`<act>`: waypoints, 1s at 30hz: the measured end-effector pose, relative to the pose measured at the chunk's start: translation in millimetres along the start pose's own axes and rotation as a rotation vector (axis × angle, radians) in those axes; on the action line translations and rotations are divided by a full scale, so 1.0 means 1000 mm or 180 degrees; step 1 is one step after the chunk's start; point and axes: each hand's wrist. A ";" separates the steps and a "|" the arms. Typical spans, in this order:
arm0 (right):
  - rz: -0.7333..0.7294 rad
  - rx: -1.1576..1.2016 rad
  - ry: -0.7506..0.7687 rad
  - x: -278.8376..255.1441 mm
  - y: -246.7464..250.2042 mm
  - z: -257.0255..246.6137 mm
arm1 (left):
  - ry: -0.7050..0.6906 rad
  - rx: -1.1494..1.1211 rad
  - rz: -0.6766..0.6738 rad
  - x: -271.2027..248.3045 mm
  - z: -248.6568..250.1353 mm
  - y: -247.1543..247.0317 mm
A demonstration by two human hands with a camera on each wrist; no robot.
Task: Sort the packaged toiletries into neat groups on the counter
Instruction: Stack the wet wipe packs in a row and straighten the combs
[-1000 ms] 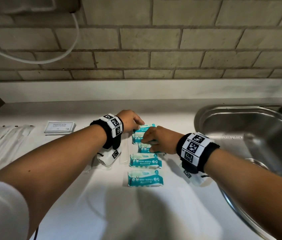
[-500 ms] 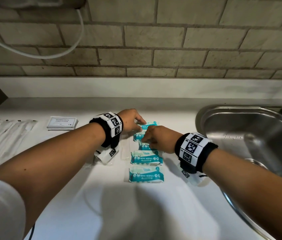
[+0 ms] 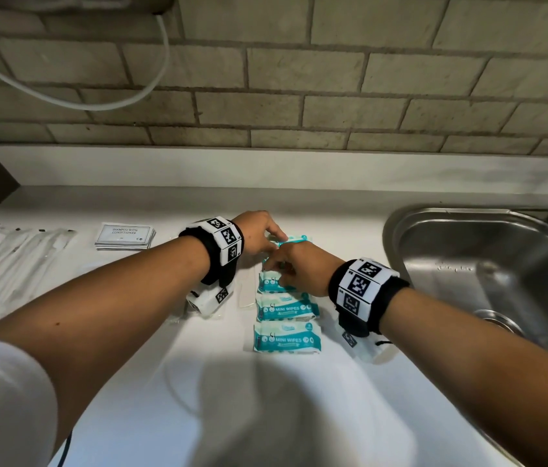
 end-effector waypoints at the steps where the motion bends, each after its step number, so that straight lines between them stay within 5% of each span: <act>1: -0.0006 0.0018 -0.0015 -0.001 0.000 0.000 | -0.0009 0.0015 0.0011 0.000 0.000 -0.001; 12: -0.0572 -0.0285 0.0252 -0.045 -0.005 -0.018 | -0.0362 0.0778 -0.0338 -0.029 -0.001 -0.012; 30: -0.0362 -0.0210 0.0049 -0.052 -0.009 -0.020 | -0.0259 0.0664 -0.0244 -0.043 0.004 -0.021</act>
Point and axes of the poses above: each hand's wrist, its own x-axis towards the middle knuckle, its own y-axis out of the back of the hand, z = x × y, and after that the axes turned 14 degrees about -x, right-handed
